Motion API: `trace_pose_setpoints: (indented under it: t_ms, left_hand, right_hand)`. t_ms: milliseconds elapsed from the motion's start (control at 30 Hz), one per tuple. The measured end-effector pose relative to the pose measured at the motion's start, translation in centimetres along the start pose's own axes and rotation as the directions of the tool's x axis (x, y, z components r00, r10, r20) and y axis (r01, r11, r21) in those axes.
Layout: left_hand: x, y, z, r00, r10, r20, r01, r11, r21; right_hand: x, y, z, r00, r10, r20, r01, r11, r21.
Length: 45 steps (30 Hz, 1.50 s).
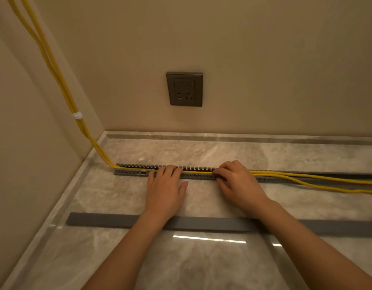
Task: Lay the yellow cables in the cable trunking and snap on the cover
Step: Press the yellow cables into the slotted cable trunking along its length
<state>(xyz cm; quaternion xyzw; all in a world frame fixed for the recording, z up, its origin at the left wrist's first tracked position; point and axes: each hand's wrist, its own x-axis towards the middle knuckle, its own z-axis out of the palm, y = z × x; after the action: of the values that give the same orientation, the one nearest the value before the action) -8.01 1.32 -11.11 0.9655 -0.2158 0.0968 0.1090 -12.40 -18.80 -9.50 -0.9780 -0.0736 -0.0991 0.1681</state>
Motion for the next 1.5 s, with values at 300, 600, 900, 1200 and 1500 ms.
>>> trace_pose_setpoints:
  t_ms: [300, 600, 900, 1200, 1500]
  left_hand:
    - [0.3, 0.1, 0.3, 0.999, -0.042, 0.027, 0.041, 0.998, 0.053]
    - [0.0, 0.8, 0.6, 0.991, -0.086, -0.099, 0.088, 0.996, 0.021]
    - [1.2, 6.4, 0.2, 0.991, 0.091, -0.103, -0.106, 0.982, -0.157]
    - [0.7, 13.4, 2.2, 0.948, 0.316, 0.029, -0.305, 0.934, -0.187]
    - [0.3, 13.2, 3.0, 0.955, 0.294, 0.047, -0.282, 0.944, -0.171]
  right_hand:
    - [0.1, -0.7, 0.9, 0.999, 0.04, -0.001, -0.04, 0.999, -0.031]
    - [-3.2, 2.4, -1.4, 1.0, -0.003, 0.026, -0.001, 0.986, 0.168]
    - [-5.6, 6.4, -4.2, 0.99, 0.104, -0.099, -0.097, 0.993, 0.067]
    - [-6.9, 8.4, -4.6, 0.977, 0.138, -0.163, -0.137, 0.99, 0.015]
    - [-7.3, 7.8, -3.5, 0.971, 0.111, -0.213, -0.131, 0.988, -0.084]
